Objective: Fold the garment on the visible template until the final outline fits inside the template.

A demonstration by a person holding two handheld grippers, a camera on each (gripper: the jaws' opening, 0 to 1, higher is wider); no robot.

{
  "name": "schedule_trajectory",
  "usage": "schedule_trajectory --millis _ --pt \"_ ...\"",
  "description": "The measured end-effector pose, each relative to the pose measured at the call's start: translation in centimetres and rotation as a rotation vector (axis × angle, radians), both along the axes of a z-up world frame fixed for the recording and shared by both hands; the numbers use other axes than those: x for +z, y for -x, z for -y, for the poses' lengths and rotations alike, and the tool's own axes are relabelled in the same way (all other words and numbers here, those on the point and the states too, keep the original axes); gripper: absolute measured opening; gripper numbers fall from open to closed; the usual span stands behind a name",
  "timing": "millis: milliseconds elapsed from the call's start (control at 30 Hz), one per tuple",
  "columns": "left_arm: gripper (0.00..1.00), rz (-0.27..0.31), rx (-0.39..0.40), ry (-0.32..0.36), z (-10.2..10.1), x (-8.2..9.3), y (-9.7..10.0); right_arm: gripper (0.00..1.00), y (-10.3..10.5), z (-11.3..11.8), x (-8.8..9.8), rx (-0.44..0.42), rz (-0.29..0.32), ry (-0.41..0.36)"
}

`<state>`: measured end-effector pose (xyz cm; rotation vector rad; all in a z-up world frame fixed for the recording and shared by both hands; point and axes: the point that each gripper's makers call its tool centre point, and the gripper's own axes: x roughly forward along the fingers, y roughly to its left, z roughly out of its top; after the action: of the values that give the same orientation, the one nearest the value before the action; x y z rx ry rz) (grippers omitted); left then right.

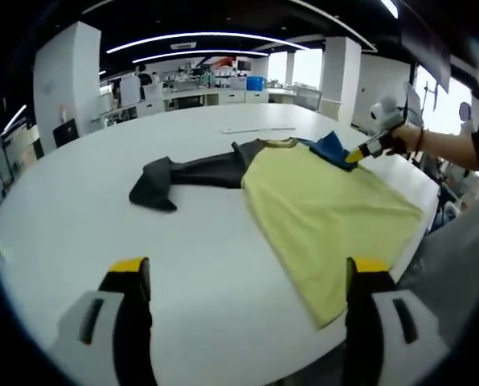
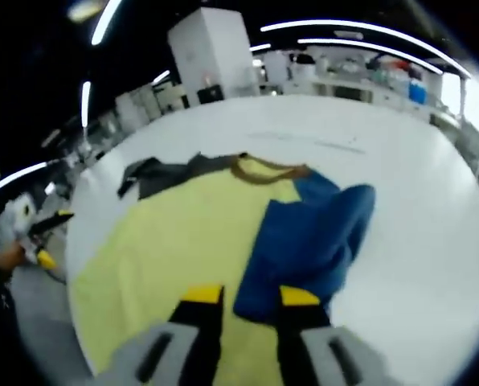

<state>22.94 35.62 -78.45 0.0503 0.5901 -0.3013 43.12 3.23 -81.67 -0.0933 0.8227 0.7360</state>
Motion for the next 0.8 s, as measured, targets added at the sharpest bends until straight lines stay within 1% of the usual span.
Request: schedule_trajectory --millis 33,67,133,267,300,367,400,467,533,600,633,667,700,767,800 --pt "0.99 0.003 -0.002 -0.001 0.1 0.1 0.0 0.27 0.3 0.0 0.6 -0.006 0.006 -0.002" --pt "0.99 0.005 -0.005 -0.001 0.2 0.1 0.0 0.3 0.2 0.2 0.9 -0.015 0.011 -0.007" --pt "0.99 0.009 -0.01 0.0 0.4 0.3 -0.1 0.34 -0.8 1.0 1.3 -0.042 0.02 -0.027" --pt "0.99 0.009 -0.02 -0.002 0.8 0.4 -0.1 0.38 -2.3 2.6 1.4 -0.086 0.025 -0.033" --pt "0.99 0.011 -0.022 -0.002 0.9 0.4 -0.1 0.37 -2.2 2.8 1.4 -0.095 0.025 -0.032" --pt "0.99 0.011 -0.026 -0.002 1.1 0.5 -0.1 0.36 -2.7 3.5 1.0 -0.122 0.014 -0.035" --pt "0.99 0.011 -0.028 -0.002 1.1 0.5 -0.1 0.35 -2.9 3.8 0.5 -0.146 -0.005 -0.042" --pt "0.99 0.01 -0.031 -0.006 1.2 0.6 -0.1 0.34 -2.7 4.1 0.1 -0.187 -0.029 -0.059" --pt "0.99 0.01 -0.032 -0.009 1.2 0.6 -0.1 0.32 -3.2 4.6 -0.7 -0.214 -0.054 -0.073" --pt "0.99 0.013 -0.032 -0.013 1.1 0.7 0.0 0.26 -3.4 4.6 -1.2 -0.229 -0.076 -0.092" --pt "0.99 0.013 -0.03 -0.013 1.1 0.7 0.0 0.23 -3.1 4.4 -1.3 -0.237 -0.087 -0.106" --pt "0.99 0.011 -0.028 -0.015 1.1 0.6 0.0 0.2 -2.8 4.2 -1.4 -0.255 -0.112 -0.127" --pt "0.99 0.009 -0.028 -0.016 1.1 0.6 0.1 0.17 -3.0 4.3 -1.6 -0.261 -0.118 -0.138" --pt "0.99 0.006 -0.029 -0.02 1.1 0.6 0.1 0.14 -2.6 4.1 -1.6 -0.284 -0.136 -0.154" --pt "0.99 0.006 -0.031 -0.021 0.4 0.3 0.1 0.12 -2.6 4.1 -1.6 -0.296 -0.136 -0.159"
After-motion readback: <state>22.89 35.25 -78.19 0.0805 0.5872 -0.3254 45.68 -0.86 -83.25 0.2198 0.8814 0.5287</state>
